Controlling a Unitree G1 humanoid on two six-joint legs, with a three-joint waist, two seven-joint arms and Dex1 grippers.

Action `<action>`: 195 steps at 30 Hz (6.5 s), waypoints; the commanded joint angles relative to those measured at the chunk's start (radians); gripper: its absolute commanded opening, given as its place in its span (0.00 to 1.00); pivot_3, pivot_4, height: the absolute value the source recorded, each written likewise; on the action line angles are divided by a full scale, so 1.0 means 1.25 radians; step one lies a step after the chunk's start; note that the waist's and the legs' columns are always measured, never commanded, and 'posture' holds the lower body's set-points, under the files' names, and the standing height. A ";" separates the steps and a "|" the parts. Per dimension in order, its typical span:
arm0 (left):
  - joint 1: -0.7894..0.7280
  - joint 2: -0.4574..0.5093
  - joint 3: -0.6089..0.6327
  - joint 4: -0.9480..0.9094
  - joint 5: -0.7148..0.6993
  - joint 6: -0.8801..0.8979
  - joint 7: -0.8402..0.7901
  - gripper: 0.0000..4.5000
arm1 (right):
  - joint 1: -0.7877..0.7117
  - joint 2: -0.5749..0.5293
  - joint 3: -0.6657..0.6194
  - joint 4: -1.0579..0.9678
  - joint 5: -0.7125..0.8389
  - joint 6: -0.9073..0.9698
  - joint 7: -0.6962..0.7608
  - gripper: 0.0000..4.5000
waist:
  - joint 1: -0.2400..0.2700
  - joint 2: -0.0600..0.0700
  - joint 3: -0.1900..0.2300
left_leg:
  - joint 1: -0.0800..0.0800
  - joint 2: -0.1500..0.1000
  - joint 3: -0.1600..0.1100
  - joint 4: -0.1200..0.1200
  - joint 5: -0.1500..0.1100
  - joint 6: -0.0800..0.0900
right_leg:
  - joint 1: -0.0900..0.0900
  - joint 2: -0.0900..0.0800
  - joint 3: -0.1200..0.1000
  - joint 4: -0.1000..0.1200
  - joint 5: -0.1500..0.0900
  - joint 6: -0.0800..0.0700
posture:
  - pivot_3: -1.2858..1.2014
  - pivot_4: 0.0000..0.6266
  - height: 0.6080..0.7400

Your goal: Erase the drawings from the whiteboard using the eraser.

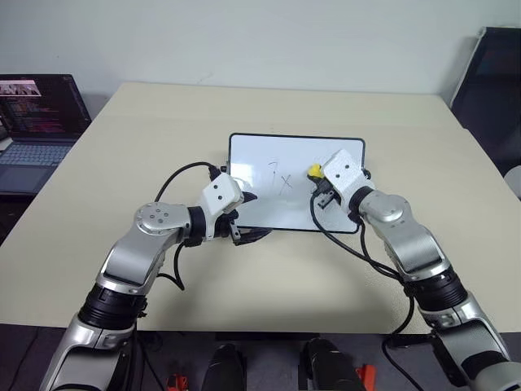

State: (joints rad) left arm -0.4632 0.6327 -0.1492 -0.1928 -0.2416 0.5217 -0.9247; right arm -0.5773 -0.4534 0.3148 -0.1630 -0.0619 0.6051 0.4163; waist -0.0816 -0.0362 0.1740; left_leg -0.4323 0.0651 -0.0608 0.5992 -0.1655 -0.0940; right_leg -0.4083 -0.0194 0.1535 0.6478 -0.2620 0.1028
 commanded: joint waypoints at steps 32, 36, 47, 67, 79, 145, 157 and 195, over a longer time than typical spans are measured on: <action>0.016 0.006 0.020 -0.030 -0.016 -0.020 -0.001 1.00 | -0.013 0.003 -0.002 0.036 -0.124 0.032 0.037 0.04 | -0.002 0.000 0.000 | 0.000 0.000 0.000 0.007 0.001 0.002 | 0.002 0.000 0.001 0.000 0.004 -0.002 | 0.52 0.24 1.00; 0.017 0.006 0.020 -0.026 -0.016 -0.024 -0.001 1.00 | 0.017 -0.023 0.034 -0.012 -0.106 0.073 0.124 0.04 | -0.002 0.000 0.000 | 0.000 0.000 0.000 0.006 0.001 0.002 | 0.002 0.000 0.001 0.000 0.003 -0.002 | 0.52 0.24 1.00; 0.030 0.007 0.021 -0.031 -0.017 -0.029 0.004 1.00 | -0.056 0.068 0.008 0.070 -0.156 -0.056 0.015 0.00 | -0.011 0.000 0.000 | 0.001 0.000 0.000 0.006 0.001 0.002 | 0.001 0.000 0.001 0.000 0.004 -0.003 | 0.52 0.24 1.00; 0.032 0.007 0.022 -0.042 -0.020 -0.019 0.014 1.00 | -0.022 0.064 -0.015 0.045 -0.153 -0.042 0.028 0.00 | -0.004 0.000 0.000 | 0.000 0.000 0.000 0.005 0.001 0.002 | 0.001 0.000 0.001 -0.001 0.004 -0.002 | 0.52 0.24 1.00; 0.020 0.008 0.027 -0.052 -0.034 -0.003 0.013 1.00 | 0.000 0.028 -0.028 -0.033 -0.137 0.002 0.085 0.00 | -0.003 0.000 0.000 | 0.000 0.000 0.000 0.004 0.001 0.002 | 0.000 0.000 0.001 -0.002 0.004 -0.002 | 0.52 0.24 1.00; -0.073 -0.048 -0.055 -0.006 -0.084 -0.139 -0.216 1.00 | 0.408 -0.030 -0.461 -0.330 0.288 0.442 0.029 0.70 | 0.001 -0.002 0.001 | 0.000 0.000 0.001 -0.003 0.001 0.002 | -0.002 -0.001 0.000 -0.001 -0.001 -0.003 | 0.52 0.24 1.00; -0.047 -0.025 -0.022 -0.017 -0.098 -0.090 -0.172 1.00 | 0.421 -0.035 -0.453 -0.357 0.314 0.448 0.020 0.15 | 0.001 -0.002 0.001 | 0.000 0.000 0.001 -0.003 0.001 0.002 | -0.002 -0.001 0.000 -0.001 -0.001 -0.003 | 0.52 0.24 1.00; 0.075 0.067 0.166 -0.049 -0.117 0.018 0.045 1.00 | -0.016 0.002 -0.005 -0.234 0.144 0.187 -0.060 0.15 | -0.001 -0.002 0.001 | -0.001 0.000 0.001 -0.004 0.001 0.002 | -0.003 0.000 -0.001 -0.001 -0.001 -0.003 | 0.52 0.24 1.00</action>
State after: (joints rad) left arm -0.3617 0.7168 0.0636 -0.2434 -0.3900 0.5607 -0.8630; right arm -0.5545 -0.4594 0.2887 -0.4768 0.1521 0.8810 0.3439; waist -0.0830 -0.0384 0.1750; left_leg -0.4330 0.0651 -0.0601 0.5941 -0.1638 -0.0919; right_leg -0.4117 -0.0200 0.1529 0.6467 -0.2629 0.0986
